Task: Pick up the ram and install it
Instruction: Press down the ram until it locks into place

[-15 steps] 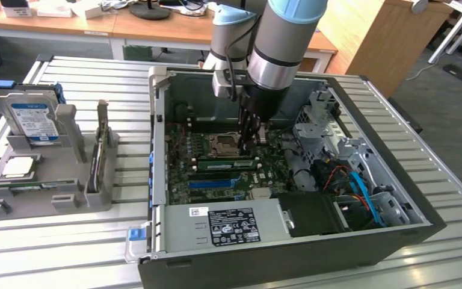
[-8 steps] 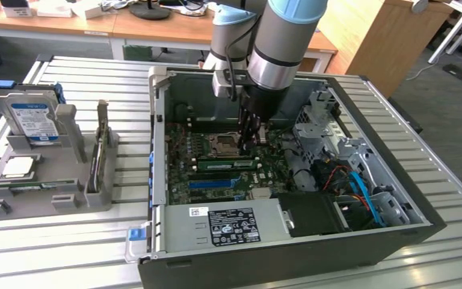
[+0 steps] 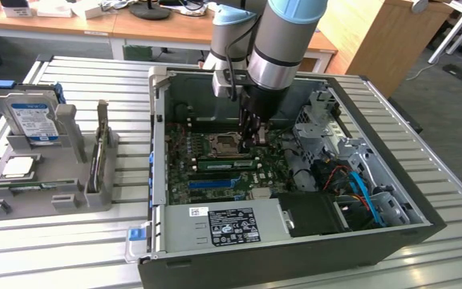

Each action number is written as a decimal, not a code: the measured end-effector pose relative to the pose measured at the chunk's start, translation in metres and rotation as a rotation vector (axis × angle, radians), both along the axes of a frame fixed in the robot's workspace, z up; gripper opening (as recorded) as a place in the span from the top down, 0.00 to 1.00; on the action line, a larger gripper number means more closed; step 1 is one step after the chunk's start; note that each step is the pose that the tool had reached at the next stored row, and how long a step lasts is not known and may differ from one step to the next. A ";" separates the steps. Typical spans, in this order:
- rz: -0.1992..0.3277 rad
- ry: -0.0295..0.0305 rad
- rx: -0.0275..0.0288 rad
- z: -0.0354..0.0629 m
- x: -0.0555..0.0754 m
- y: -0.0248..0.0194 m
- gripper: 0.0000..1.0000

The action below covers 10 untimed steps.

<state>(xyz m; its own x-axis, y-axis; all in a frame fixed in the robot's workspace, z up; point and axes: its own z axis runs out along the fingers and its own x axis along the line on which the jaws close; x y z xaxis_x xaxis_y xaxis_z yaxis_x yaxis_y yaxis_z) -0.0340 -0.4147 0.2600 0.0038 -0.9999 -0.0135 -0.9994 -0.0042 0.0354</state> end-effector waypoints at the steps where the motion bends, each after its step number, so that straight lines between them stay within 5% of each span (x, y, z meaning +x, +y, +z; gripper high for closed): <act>1: 0.000 0.0000 0.0000 0.0000 0.000 0.0000 0.89; 10: 0.000 0.0000 0.0000 0.0000 0.004 0.0000 0.89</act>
<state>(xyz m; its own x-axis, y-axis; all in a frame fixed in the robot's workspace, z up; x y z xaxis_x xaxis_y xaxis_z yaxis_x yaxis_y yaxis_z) -0.0303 -0.4147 0.2600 0.0038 -0.9999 -0.0135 -0.9994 -0.0043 0.0354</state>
